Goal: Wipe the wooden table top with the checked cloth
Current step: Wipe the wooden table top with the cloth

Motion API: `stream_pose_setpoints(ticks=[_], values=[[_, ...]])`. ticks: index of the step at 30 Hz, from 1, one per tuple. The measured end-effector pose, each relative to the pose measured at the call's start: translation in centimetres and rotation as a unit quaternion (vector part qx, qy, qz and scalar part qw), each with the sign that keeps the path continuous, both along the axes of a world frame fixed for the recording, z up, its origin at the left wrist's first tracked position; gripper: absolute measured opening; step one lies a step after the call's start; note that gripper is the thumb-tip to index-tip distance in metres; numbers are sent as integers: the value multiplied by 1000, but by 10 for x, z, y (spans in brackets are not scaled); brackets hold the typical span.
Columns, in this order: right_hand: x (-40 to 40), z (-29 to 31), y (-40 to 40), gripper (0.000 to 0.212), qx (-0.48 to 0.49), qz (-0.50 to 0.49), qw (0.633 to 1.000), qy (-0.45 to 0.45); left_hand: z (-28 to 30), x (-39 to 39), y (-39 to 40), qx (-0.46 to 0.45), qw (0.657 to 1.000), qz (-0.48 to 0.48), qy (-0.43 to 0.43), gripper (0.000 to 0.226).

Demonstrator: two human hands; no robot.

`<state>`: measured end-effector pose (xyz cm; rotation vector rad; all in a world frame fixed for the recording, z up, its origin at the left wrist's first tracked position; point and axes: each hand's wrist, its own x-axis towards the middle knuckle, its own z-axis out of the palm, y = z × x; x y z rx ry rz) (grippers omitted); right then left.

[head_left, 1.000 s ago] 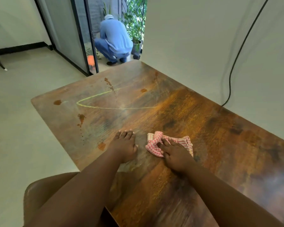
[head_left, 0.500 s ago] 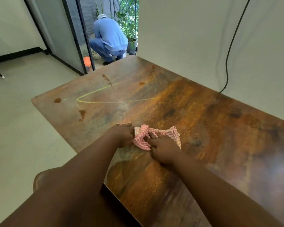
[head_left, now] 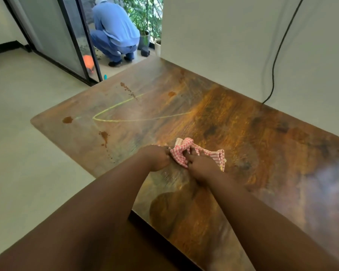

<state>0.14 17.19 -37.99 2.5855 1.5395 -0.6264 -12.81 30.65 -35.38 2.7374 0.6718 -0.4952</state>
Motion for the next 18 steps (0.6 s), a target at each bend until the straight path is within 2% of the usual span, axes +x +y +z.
stream_pose_setpoints(ticks=[4, 6, 9, 13, 18], values=[[-24, 0, 5, 52, 2, 40, 999, -25, 9, -12, 17, -46, 997, -15, -61, 37], [-37, 0, -7, 53, 12, 61, 998, -19, 11, -20, 28, -14, 995, -48, -83, 34], [-51, 3, -39, 53, 13, 64, 998, -2, 7, -29, 41, 37, 994, -97, -46, 49], [-60, 7, -55, 53, -7, 22, 1000, -6, -1, -37, 50, 62, 993, -103, -16, 60], [-63, 3, -26, 54, -5, -82, 997, -11, -19, -47, 50, 27, 992, -118, -27, 62]])
